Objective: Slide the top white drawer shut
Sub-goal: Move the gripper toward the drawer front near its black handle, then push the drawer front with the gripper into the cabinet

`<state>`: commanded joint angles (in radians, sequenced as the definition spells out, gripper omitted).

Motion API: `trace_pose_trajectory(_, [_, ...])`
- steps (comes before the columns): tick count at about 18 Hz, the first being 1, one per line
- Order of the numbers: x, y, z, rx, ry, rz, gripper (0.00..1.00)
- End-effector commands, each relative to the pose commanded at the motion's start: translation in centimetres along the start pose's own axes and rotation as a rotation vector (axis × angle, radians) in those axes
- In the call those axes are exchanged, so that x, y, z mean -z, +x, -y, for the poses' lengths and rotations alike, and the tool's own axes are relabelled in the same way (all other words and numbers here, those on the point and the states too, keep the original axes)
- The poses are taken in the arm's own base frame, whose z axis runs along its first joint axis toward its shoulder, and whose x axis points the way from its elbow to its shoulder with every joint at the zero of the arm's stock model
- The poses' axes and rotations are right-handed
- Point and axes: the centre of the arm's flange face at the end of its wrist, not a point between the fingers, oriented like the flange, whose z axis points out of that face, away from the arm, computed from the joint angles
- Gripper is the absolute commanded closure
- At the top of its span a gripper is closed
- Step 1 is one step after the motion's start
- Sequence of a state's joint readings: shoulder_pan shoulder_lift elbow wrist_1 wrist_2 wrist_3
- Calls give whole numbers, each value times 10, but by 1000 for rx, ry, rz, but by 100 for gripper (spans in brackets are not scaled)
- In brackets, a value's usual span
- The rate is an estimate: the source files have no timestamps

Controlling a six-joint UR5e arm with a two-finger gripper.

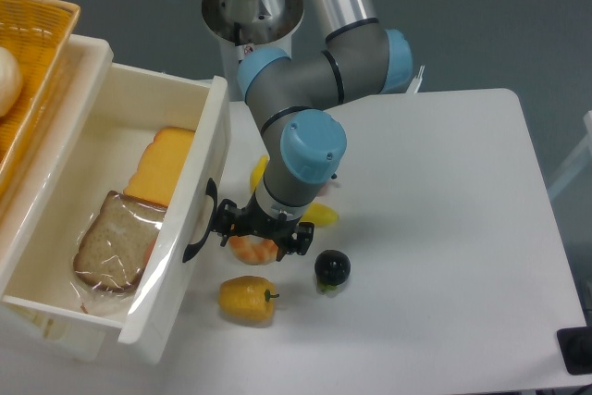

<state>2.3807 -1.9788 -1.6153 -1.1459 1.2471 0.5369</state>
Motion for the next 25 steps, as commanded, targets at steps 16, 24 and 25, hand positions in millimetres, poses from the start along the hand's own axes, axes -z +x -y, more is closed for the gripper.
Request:
trace_pose_trajectory(16, [13,32,7,-54,37,-22,0])
trace_pose_trajectory(24, [8,61,13,-100,30,-28,0])
trace_pose_trajectory(25, [7,65,14,-109,29,-27,0])
